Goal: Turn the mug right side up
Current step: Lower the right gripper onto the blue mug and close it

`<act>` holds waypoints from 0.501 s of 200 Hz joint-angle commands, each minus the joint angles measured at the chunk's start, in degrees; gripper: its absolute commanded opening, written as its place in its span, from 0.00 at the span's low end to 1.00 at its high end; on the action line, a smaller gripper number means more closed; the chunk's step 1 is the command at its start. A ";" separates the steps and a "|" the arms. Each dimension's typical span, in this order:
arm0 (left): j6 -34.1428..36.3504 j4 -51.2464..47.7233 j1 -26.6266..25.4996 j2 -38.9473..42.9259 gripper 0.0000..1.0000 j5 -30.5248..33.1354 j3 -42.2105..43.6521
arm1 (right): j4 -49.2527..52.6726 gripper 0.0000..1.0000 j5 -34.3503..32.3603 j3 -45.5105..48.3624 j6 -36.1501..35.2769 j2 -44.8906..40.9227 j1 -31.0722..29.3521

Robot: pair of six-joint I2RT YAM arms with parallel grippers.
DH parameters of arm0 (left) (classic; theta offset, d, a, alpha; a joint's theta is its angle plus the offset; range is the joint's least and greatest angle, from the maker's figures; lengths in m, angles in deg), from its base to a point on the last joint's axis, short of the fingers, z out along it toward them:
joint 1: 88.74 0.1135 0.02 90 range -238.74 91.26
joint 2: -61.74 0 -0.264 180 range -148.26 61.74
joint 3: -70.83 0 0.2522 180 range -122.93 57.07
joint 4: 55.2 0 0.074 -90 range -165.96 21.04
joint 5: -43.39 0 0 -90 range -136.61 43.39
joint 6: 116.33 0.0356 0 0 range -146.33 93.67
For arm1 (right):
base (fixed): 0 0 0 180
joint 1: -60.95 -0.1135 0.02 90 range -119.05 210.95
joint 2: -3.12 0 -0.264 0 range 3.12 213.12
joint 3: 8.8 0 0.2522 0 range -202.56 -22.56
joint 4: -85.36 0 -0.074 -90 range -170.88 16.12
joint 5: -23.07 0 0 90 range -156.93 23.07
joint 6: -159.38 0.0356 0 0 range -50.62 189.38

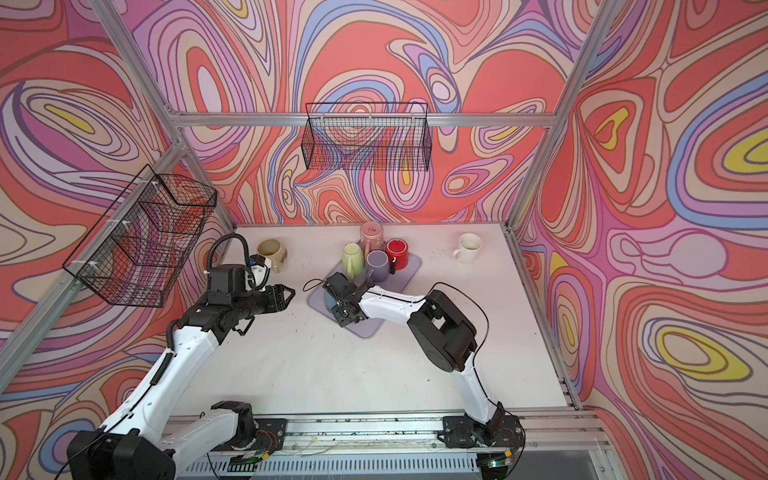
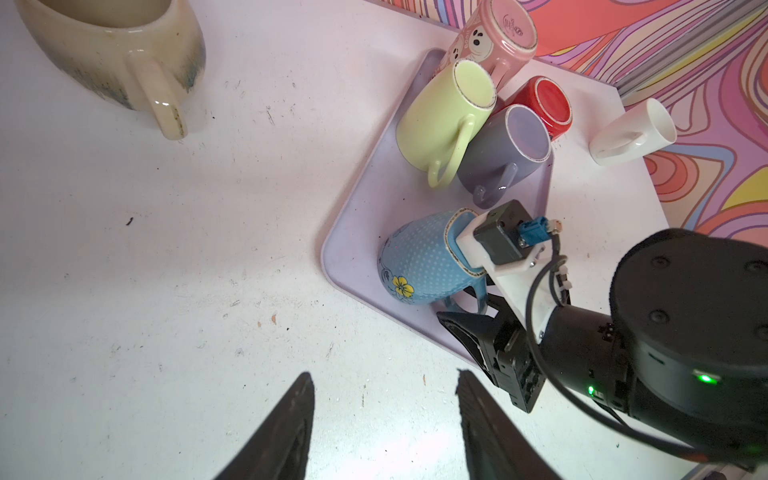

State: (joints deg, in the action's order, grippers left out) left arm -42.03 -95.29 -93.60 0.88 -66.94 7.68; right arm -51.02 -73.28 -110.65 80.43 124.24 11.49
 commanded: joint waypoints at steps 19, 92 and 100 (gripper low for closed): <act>0.06 0.08 0.29 0.73 0.58 -0.03 0.24 | -0.22 0.47 -0.20 -1.20 -0.85 -0.46 0.41; 0.14 0.19 0.29 0.39 0.57 -0.32 0.16 | -0.87 0.22 -0.22 -0.89 -0.58 -0.67 0.63; 0.06 0.17 0.29 0.35 0.57 -0.25 0.09 | -0.88 0.21 -0.32 -0.64 -0.72 -1.14 0.67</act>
State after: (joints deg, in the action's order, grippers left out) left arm -42.03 -95.31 -93.60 0.90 -66.97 7.68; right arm -51.37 -73.13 -110.72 79.88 124.27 11.84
